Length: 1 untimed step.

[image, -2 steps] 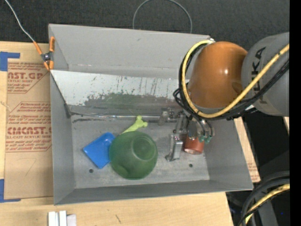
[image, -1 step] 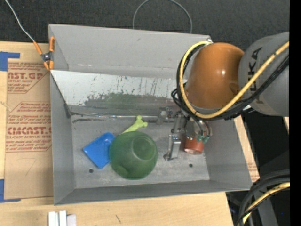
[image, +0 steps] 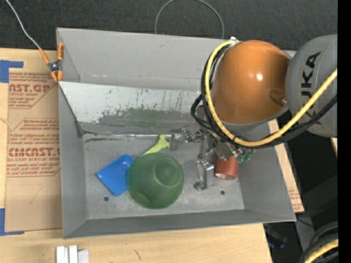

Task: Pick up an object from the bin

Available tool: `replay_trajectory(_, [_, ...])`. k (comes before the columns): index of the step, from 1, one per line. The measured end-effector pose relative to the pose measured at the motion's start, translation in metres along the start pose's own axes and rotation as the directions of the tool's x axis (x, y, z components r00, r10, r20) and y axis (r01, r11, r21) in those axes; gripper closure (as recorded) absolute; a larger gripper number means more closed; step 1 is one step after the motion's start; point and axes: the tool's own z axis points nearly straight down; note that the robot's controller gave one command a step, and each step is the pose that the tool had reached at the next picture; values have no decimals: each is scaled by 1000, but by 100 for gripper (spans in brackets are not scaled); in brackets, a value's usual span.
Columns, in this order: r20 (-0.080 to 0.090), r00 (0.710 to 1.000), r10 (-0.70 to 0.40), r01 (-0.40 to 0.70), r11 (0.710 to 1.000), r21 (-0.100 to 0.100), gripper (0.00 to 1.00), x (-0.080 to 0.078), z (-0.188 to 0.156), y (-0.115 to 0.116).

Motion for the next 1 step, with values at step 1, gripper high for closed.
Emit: replay_trajectory(1, [14,995,-95,95,995,4,0,-12,57,-11])
